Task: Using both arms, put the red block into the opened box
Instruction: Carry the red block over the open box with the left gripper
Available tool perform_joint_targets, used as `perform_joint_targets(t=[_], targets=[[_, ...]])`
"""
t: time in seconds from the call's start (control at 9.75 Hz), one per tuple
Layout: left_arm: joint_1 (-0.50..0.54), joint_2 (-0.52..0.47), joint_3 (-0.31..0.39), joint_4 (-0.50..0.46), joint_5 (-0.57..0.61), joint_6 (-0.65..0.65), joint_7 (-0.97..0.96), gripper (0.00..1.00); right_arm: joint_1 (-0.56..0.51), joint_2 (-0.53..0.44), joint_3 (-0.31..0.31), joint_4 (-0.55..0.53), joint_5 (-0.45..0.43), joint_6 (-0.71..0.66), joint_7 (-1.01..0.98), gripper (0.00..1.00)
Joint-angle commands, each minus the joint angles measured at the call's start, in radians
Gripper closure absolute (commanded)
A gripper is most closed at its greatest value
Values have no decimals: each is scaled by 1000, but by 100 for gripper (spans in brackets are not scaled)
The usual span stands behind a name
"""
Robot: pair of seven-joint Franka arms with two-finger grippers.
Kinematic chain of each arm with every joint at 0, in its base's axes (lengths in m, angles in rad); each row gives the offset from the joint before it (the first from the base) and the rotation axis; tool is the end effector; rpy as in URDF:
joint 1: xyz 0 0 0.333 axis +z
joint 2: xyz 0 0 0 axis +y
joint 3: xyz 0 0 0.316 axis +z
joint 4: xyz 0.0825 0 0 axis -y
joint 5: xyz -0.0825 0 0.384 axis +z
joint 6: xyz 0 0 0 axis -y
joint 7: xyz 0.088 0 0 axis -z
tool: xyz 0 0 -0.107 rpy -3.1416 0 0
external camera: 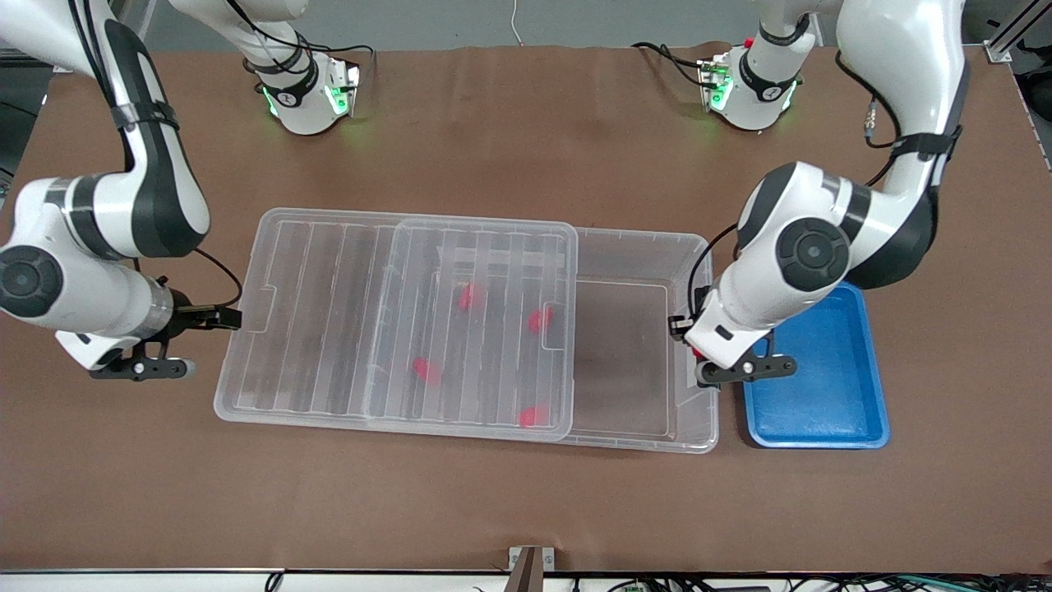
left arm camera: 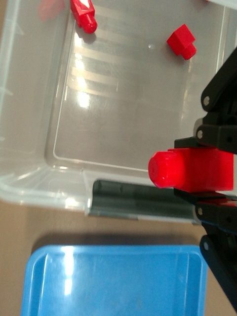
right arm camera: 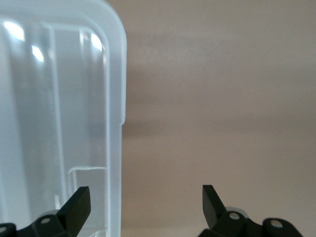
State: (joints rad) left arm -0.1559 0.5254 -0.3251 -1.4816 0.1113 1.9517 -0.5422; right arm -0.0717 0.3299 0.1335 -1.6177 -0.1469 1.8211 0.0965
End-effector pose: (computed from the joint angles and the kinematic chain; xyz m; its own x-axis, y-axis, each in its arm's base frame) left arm 0.6344 -0.2816 0.3804 0.9970 0.0560 -0.0537 0.0580 -0.9977 0.0363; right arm 0.6416 0.0191 0.4254 0.9934 0.0000 -0.1147 0.0121 -0.9944 0.1050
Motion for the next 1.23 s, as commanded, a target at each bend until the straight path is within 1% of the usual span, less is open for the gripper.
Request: perform_joint_targets(t=[0.0,0.1,0.21,0.31,0.41,0.51,0.62,0.72,0.92,1.03,1.13], targets=[[-36,77,1,-55,22,108,-70,100,-11,-112,0,62,-20,-67,20,0],[-54,91,3,-57,22,134,-80,100,-7,-142,-26,96,-16,-119,26,0],[-60,116,1,-56,43,153,-81,100,-8,-172,-38,137,-11,-161,28,0],[-62,146,0,-57,92,158,-82,100,-11,-216,-51,142,-10,-195,55,0],[-77,174,0,-56,112,164,-81,100,-7,-268,-76,140,0,-232,127,0],[-85,195,0,-59,113,199,-81,100,-8,-306,-80,143,38,-296,127,0],[-100,220,0,-59,113,225,-79,100,-8,-352,-84,131,73,-330,109,0],[-102,244,0,-59,116,248,-65,99,-5,-368,-93,115,90,-324,108,0],[-119,292,0,-56,169,289,-64,97,-5,-370,-100,81,98,-310,109,0],[-117,309,1,-52,198,296,-64,89,-2,-370,-118,81,125,-298,109,0],[-117,320,0,-48,202,297,-65,59,-2,-368,-129,75,127,-286,109,0]])
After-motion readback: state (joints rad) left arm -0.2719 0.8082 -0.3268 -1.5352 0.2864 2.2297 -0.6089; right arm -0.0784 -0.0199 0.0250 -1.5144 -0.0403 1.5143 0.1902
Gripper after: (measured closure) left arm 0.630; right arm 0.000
